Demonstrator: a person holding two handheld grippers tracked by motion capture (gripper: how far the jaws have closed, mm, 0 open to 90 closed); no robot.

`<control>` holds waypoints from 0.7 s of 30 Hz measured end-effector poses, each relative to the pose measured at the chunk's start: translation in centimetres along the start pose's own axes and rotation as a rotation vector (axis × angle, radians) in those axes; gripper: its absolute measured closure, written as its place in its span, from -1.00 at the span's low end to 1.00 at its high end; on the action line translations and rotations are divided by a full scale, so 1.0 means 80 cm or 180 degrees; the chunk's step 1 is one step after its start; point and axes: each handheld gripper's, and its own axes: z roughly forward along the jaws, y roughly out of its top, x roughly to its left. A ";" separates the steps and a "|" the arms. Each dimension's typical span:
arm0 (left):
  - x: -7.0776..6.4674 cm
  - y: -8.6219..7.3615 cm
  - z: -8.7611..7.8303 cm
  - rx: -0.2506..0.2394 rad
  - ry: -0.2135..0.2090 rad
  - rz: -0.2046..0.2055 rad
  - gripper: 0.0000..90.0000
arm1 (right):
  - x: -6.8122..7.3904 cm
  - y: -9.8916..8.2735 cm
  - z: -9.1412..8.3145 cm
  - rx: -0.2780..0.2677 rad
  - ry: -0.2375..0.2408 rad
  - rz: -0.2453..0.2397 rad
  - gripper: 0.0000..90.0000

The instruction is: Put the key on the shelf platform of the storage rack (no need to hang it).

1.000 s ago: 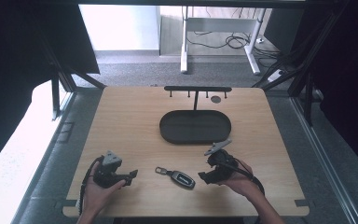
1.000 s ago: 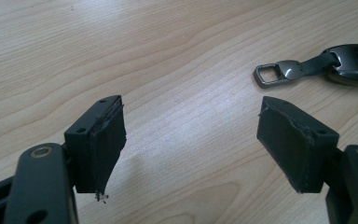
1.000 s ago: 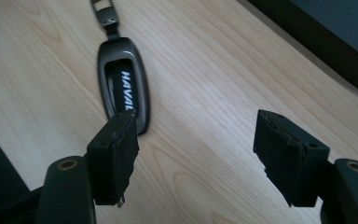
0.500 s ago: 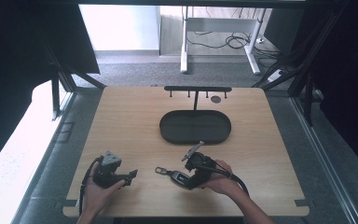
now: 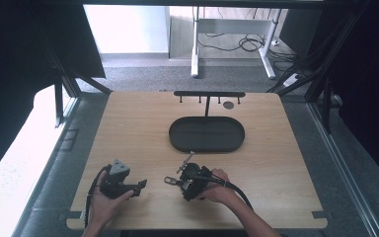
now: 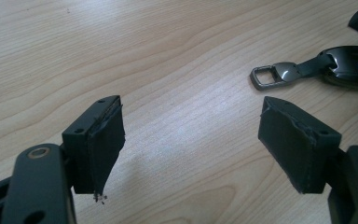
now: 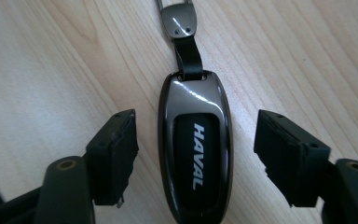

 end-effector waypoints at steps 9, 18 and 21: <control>0.001 0.000 0.000 -0.0014 0.0007 -0.0018 -0.49 | 0.000 0.006 0.018 0.0155 -0.0039 -0.0032 -0.06; 0.000 0.000 0.000 -0.0018 0.0014 -0.0012 -0.49 | -0.011 0.008 0.021 0.0231 0.0123 0.0047 0.09; 0.000 0.000 0.000 -0.0019 0.0016 -0.0004 -0.49 | -0.014 0.007 0.020 0.0228 0.0164 0.0050 0.09</control>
